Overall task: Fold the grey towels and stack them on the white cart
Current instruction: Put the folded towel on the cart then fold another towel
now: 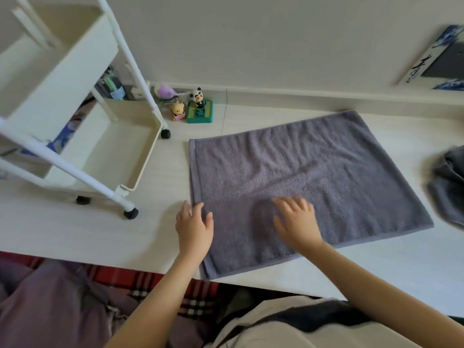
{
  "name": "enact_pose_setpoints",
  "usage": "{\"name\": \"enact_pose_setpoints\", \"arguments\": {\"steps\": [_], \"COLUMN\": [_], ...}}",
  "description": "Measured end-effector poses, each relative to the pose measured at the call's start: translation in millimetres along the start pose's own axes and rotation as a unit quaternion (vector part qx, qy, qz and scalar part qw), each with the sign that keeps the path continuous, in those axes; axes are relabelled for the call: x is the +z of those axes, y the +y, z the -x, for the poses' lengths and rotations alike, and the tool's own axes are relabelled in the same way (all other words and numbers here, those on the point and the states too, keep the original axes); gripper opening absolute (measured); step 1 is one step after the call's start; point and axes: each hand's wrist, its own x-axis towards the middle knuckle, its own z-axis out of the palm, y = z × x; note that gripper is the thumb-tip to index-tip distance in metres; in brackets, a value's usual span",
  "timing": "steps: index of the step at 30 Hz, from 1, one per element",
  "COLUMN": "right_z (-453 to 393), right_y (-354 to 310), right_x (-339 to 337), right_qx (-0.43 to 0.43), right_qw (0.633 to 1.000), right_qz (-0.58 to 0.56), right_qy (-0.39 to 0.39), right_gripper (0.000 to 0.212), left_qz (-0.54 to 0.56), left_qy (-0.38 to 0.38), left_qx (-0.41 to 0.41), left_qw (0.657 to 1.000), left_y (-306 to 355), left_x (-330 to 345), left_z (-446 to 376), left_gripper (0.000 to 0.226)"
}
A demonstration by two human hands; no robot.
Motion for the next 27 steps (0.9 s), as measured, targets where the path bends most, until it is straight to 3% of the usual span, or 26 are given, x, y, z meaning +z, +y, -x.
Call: {"name": "enact_pose_setpoints", "arguments": {"steps": [3,6,11,13,16,18,24,27], "right_z": [3.6,5.1,4.4,-0.5,-7.8,-11.9,-16.5,-20.0], "right_y": [-45.8,-65.1,-67.9,-70.1,-72.4,-68.8,-53.0,-34.0], "right_x": [11.8,29.0,34.4,27.7,18.2,11.4,-24.7,-41.6], "right_qx": [-0.076,-0.036,0.010,0.050,0.096,0.135,0.226,0.247], "right_qw": [0.992,0.985,0.983,0.974,0.951,0.918,0.782,0.731], "right_qz": [-0.097,-0.133,-0.149,-0.193,-0.260,-0.345,-0.565,-0.625], "right_qy": [-0.019,-0.099,-0.105,-0.111,-0.135,-0.144,-0.134,-0.117], "right_gripper": [0.051,0.071,0.077,0.069,0.044,0.039,0.030,0.033], "left_qz": [0.045,0.103,0.138,0.168,0.341,0.409,0.452,0.455], "left_qy": [0.028,0.038,-0.032,-0.074,-0.066,-0.056,-0.108,-0.143], "left_qx": [-0.048,-0.114,-0.220,-0.226,-0.231,-0.200,-0.059,-0.006], "left_qw": [0.997,0.987,0.965,0.957,0.909,0.888,0.883,0.879], "left_y": [7.8,18.4,22.3,21.0,24.3,34.1,76.2,111.9], "left_x": [-7.0,-7.7,-12.2,-13.3,-16.0,-21.1,-29.7,-25.0], "left_z": [-9.8,-17.9,-35.1,-39.4,-44.5,-47.8,-54.9,-59.3], "left_gripper": [0.046,0.052,0.037,0.026,0.023,0.019,0.036,0.060]}}
